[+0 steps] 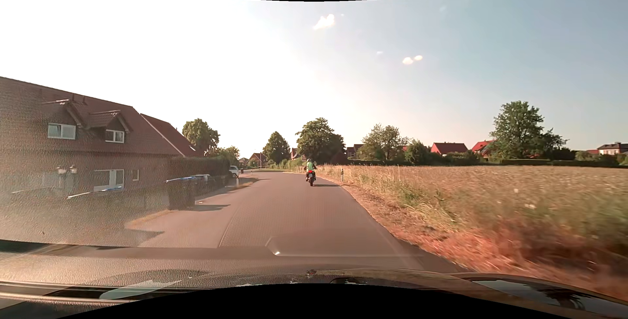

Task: Follow the waypoints while adhering to traffic rules and regulations

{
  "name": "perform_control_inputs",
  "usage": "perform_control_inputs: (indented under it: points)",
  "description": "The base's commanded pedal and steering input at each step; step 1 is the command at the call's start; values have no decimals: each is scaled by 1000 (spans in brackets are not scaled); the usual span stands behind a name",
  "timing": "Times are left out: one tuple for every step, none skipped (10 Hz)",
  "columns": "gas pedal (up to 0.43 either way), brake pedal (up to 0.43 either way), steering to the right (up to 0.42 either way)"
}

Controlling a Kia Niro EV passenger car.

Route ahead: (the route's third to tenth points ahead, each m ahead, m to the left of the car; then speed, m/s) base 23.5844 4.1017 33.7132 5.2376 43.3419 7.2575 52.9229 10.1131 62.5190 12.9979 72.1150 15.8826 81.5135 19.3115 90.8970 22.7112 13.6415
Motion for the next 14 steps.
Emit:
perform_control_inputs:
  points:
    - [138,0,-15]
    - [138,0,-14]
    - [138,0,-15]
    - [138,0,-17]
    - [138,0,-18]
    - [138,0,-19]
    - [138,0,-19]
    - [138,0,-20]
    - [150,0,-22]
    - [157,0,-24]
    - [157,0,-27]
    - [157,0,-30]
    - [157,0,-31]
    - [157,0,-35]
